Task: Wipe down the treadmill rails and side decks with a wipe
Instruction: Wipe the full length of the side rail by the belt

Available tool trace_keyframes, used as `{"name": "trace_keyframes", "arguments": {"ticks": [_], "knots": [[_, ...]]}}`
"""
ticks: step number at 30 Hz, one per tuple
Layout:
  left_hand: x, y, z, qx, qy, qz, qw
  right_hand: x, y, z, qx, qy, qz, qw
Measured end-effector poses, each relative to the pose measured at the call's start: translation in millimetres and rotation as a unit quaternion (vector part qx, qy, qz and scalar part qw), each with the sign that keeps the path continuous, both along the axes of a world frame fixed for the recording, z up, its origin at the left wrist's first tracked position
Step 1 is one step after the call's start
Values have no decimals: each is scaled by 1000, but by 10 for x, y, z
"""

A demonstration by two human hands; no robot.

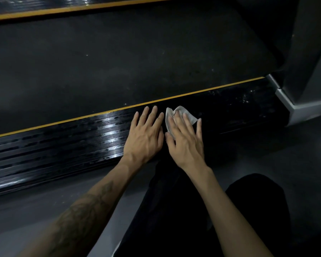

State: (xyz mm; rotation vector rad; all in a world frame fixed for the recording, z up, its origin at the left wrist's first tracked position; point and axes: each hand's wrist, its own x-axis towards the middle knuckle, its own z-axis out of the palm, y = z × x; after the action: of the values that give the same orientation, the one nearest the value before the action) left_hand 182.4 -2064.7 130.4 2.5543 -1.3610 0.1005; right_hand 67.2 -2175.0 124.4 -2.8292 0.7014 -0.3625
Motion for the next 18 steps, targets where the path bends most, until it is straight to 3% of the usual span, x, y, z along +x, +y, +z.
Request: {"name": "trace_keyframes", "arguments": {"ticks": [6,12,18], "knots": [[-12,-25,16,7,-2,2,1000,-212,188,-26,-21,-12,-82,996],[-21,-47,10,4,-3,7,1000,-50,49,-38,-21,3,-21,1000],[-27,-62,25,11,-5,13,1000,-206,190,-97,2,-51,-85,995]]}}
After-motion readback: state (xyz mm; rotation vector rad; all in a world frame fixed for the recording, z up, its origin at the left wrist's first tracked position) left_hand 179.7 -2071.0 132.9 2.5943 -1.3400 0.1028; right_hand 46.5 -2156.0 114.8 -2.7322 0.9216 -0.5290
